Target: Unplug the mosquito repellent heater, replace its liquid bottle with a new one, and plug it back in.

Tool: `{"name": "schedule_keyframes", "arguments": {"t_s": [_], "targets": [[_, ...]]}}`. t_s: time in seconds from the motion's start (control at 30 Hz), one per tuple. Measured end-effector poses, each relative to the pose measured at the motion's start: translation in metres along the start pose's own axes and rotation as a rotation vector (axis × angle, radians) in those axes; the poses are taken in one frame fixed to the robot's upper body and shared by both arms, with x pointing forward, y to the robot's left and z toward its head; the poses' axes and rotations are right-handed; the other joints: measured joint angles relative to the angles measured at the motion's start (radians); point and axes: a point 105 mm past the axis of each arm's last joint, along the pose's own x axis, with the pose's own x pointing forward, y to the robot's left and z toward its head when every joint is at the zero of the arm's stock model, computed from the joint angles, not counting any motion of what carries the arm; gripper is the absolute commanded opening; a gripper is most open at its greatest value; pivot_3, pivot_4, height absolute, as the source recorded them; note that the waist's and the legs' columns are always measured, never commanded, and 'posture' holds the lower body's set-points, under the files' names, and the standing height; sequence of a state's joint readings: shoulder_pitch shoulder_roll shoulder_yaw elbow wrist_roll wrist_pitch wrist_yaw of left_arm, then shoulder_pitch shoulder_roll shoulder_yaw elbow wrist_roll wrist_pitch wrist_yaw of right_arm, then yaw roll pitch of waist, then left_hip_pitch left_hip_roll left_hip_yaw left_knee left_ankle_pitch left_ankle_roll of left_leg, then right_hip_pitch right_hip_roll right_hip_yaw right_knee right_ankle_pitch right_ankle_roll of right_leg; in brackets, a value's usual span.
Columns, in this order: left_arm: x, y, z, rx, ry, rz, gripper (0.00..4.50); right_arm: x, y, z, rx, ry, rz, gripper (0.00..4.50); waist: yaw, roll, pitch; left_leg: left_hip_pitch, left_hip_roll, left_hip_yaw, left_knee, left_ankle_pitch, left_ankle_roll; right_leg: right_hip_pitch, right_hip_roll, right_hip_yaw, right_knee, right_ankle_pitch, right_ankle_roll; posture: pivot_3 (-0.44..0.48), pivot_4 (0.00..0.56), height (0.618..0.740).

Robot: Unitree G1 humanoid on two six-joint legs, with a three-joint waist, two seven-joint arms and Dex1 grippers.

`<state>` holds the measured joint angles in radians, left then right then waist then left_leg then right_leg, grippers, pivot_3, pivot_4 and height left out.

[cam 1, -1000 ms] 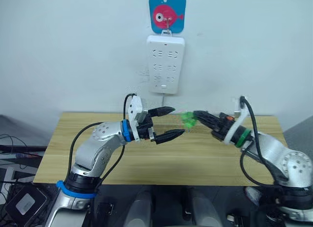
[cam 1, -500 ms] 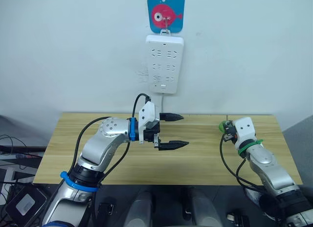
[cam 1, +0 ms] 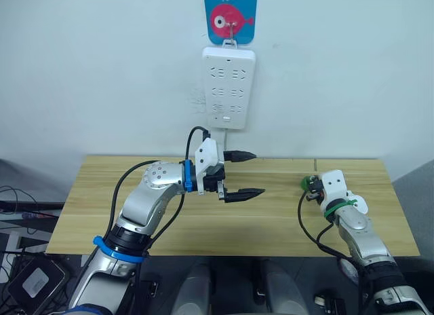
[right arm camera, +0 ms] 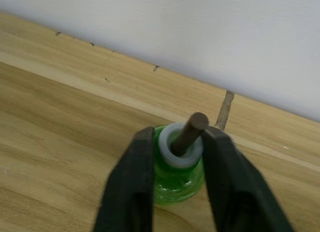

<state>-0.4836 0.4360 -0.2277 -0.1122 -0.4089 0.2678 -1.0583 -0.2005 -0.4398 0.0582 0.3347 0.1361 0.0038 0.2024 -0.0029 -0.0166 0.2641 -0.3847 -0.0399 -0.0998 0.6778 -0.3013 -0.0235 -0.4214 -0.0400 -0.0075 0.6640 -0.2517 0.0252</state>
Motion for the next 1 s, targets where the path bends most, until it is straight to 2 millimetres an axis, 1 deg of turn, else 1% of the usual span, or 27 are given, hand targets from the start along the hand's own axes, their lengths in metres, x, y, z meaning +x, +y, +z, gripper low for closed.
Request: {"name": "schedule_keyframes", "arguments": {"t_s": [0.1,0.17,0.2,0.27,0.3,0.37,0.4,0.43,0.5,0.6,0.63,0.7,0.73,0.83,0.87,0.93,1.0], "targets": [[-0.001,0.001,-0.001,0.003,0.001,0.01,4.5,-0.003,0.002,0.001,0.008,-0.012,0.012,3.49,0.0,0.001,0.002,0.0,0.0,0.0,0.0,0.0,0.0,0.0,0.0,0.0,0.0,0.0,0.0,0.068,0.306,0.74],[-0.006,0.005,-0.003,0.009,0.006,0.051,4.5,-0.007,0.003,0.013,0.001,-0.049,0.023,4.2,-0.001,0.003,0.003,0.0,0.0,0.0,0.0,0.0,0.001,0.0,0.0,0.001,0.0,0.0,0.0,0.068,0.306,0.74],[-0.011,0.008,-0.005,0.012,0.016,0.081,4.5,-0.01,0.002,0.024,-0.019,-0.083,0.036,4.46,-0.003,0.004,0.004,0.0,0.0,0.0,0.0,-0.001,0.002,0.0,0.0,0.001,0.0,0.0,0.0,0.056,0.31,0.74],[-0.026,0.013,-0.013,0.004,0.034,0.17,4.5,-0.014,0.003,0.052,-0.059,-0.155,0.062,4.46,-0.007,0.005,0.005,0.001,0.001,0.0,-0.001,-0.001,0.002,0.0,0.0,0.0,0.0,0.0,0.0,0.056,0.31,0.74],[-0.032,0.014,-0.018,-0.01,0.046,0.21,4.5,-0.016,0.005,0.062,-0.071,-0.183,0.077,4.46,-0.008,0.005,0.005,0.001,0.001,-0.001,-0.001,-0.001,0.003,0.0,0.0,0.0,0.0,0.0,0.0,0.054,0.316,0.74],[-0.049,0.015,-0.029,-0.041,0.054,0.328,4.5,-0.018,0.018,0.081,-0.053,-0.218,0.157,4.46,-0.013,0.005,0.007,0.001,0.001,-0.001,-0.001,-0.002,0.003,0.0,0.0,0.0,0.0,0.0,0.0,0.054,0.316,0.74],[-0.057,0.014,-0.036,-0.06,0.069,0.386,4.5,-0.02,0.027,0.09,-0.038,-0.237,0.212,4.46,-0.015,0.005,0.009,0.001,0.001,-0.002,-0.001,-0.002,0.003,0.0,0.0,0.0,0.0,0.0,0.0,0.057,0.32,0.74],[-0.067,0.013,-0.044,-0.074,0.083,0.458,4.5,-0.022,0.041,0.098,-0.021,-0.244,0.289,4.46,-0.015,0.005,0.01,0.0,0.001,-0.003,-0.001,-0.002,0.003,0.0,0.0,-0.001,-0.001,0.0,0.0,0.065,0.324,0.74],[-0.083,0.013,-0.056,-0.092,0.11,0.587,4.5,-0.029,0.064,0.105,-0.022,-0.248,0.426,4.46,-0.013,0.005,0.015,0.0,0.001,-0.004,-0.001,-0.002,0.003,0.0,0.0,-0.001,-0.001,0.0,0.0,0.077,0.329,0.74],[-0.118,0.012,-0.072,-0.128,0.123,0.897,4.5,-0.037,0.098,0.116,-0.017,-0.242,0.612,4.46,-0.005,0.004,0.022,0.0,0.0,-0.003,-0.001,-0.002,0.003,0.001,-0.002,0.0,-0.002,0.0,0.0,0.094,0.338,0.74],[-0.131,0.008,-0.082,-0.152,0.147,1.003,4.5,-0.041,0.109,0.121,-0.002,-0.244,0.666,4.46,-0.002,0.003,0.026,0.0,0.0,-0.003,-0.001,-0.002,0.003,0.001,-0.002,-0.001,-0.002,0.0,0.0,0.097,0.34,0.74],[-0.151,-0.003,-0.099,-0.19,0.18,1.157,4.5,-0.048,0.123,0.128,-0.014,-0.242,0.762,4.46,0.004,0.002,0.03,0.0,0.0,-0.003,-0.001,-0.002,0.003,0.0,-0.002,-0.001,-0.002,0.0,0.0,0.101,0.345,0.74],[-0.157,-0.007,-0.104,-0.199,0.198,1.205,4.5,-0.05,0.126,0.13,-0.026,-0.24,0.792,4.46,0.01,0.001,0.032,-0.001,0.0,-0.004,-0.001,-0.002,0.003,0.0,-0.003,-0.002,-0.002,0.0,0.0,0.101,0.349,0.74],[-0.175,-0.009,-0.112,-0.189,0.21,1.319,4.5,-0.053,0.133,0.136,-0.064,-0.238,0.866,4.46,0.026,0.0,0.035,-0.001,-0.001,-0.005,-0.001,-0.002,0.003,0.0,-0.003,-0.003,-0.003,0.0,0.0,0.109,0.355,0.74],[-0.181,-0.009,-0.114,-0.182,0.208,1.354,4.5,-0.053,0.136,0.141,-0.079,-0.246,0.894,4.46,0.027,0.0,0.036,-0.001,-0.001,-0.005,-0.001,-0.002,0.003,0.001,-0.004,-0.003,-0.003,0.0,0.0,0.109,0.355,0.74],[-0.187,-0.008,-0.12,-0.176,0.202,1.388,4.5,-0.053,0.139,0.151,-0.101,-0.267,0.917,4.46,0.028,0.0,0.039,-0.001,-0.002,-0.005,-0.001,-0.002,0.003,0.0,-0.004,-0.003,-0.003,0.0,0.0,0.114,0.363,0.74],[-0.188,-0.004,-0.122,-0.17,0.177,1.404,4.5,-0.052,0.14,0.159,-0.11,-0.283,0.926,4.46,0.029,-0.003,0.046,-0.001,-0.002,-0.005,-0.001,-0.002,0.003,0.0,-0.004,-0.004,-0.003,0.0,0.0,0.113,0.368,0.74]]}}
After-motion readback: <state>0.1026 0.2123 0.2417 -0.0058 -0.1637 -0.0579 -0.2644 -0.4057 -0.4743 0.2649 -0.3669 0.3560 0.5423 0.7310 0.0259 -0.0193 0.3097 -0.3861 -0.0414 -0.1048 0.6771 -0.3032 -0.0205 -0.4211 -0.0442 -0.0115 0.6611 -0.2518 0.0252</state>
